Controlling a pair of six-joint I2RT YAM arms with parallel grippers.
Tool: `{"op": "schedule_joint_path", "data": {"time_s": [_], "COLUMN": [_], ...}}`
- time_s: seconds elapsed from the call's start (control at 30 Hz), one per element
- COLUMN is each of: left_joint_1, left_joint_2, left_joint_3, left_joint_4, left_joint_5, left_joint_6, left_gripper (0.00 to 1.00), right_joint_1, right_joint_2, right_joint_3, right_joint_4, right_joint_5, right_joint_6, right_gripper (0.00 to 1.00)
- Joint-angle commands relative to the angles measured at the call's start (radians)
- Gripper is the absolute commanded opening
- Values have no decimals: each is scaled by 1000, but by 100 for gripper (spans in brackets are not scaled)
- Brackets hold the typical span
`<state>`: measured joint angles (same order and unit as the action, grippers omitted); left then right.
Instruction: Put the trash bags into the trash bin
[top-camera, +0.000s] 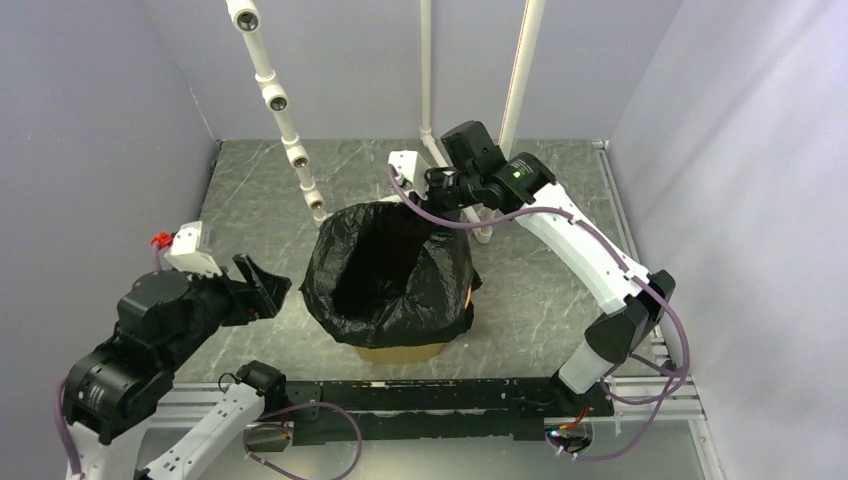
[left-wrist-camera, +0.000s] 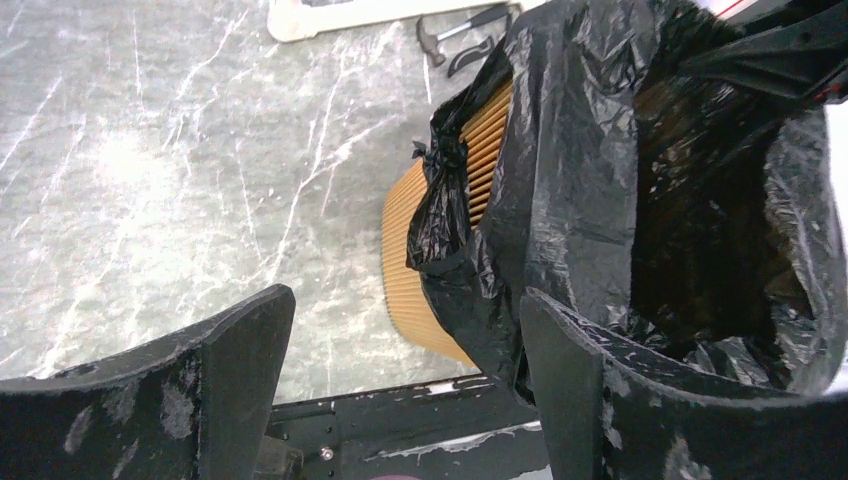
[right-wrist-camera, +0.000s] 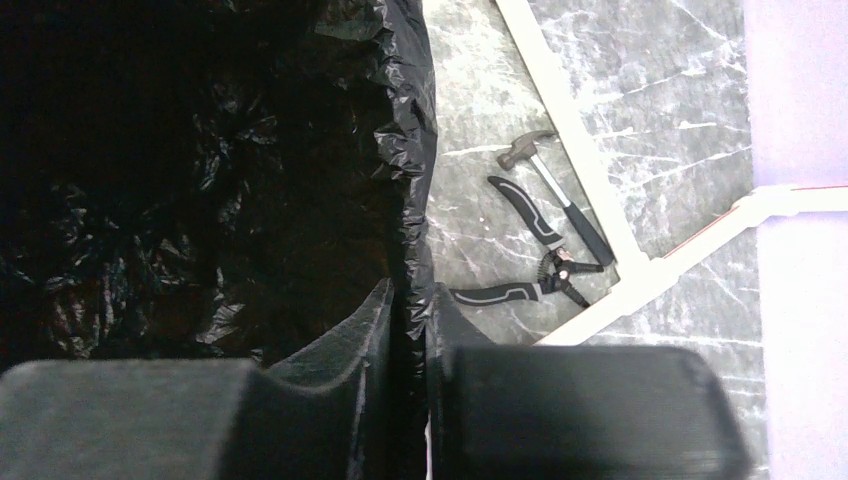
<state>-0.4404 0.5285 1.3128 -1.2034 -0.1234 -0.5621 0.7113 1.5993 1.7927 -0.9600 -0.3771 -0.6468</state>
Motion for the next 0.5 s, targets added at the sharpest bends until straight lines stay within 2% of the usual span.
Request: {"op": "schedule_joint_path", "data": {"time_s": [0.0,0.07,0.2,0.37,0.47], "left_joint_1": [-1,-2,-2,-1,-2], "left_joint_2": [44,52,92,136,165], "left_joint_3": [-34,-56,-68,-44,-30], "left_joint_4": [25,69,95,91,103], "left_joint_5": [-4,18,-13,-92,-103], "left_joint_6": [11,-9,-25,-7,12], "left_gripper": [89,89,88,89,90], "right_joint_1": [-6,-6,-6,-7,-6], "right_joint_2": [4,-5,-48,-144,-207], "right_joint_3": [52,37,38,-9,-43], "right_joint_4": [-15,15,91,246,351], "right_joint_5": [19,38,43,111,220], "right_joint_6": [-140,-135,-61,25,109], "right_gripper": [19,30,65,84,95]}}
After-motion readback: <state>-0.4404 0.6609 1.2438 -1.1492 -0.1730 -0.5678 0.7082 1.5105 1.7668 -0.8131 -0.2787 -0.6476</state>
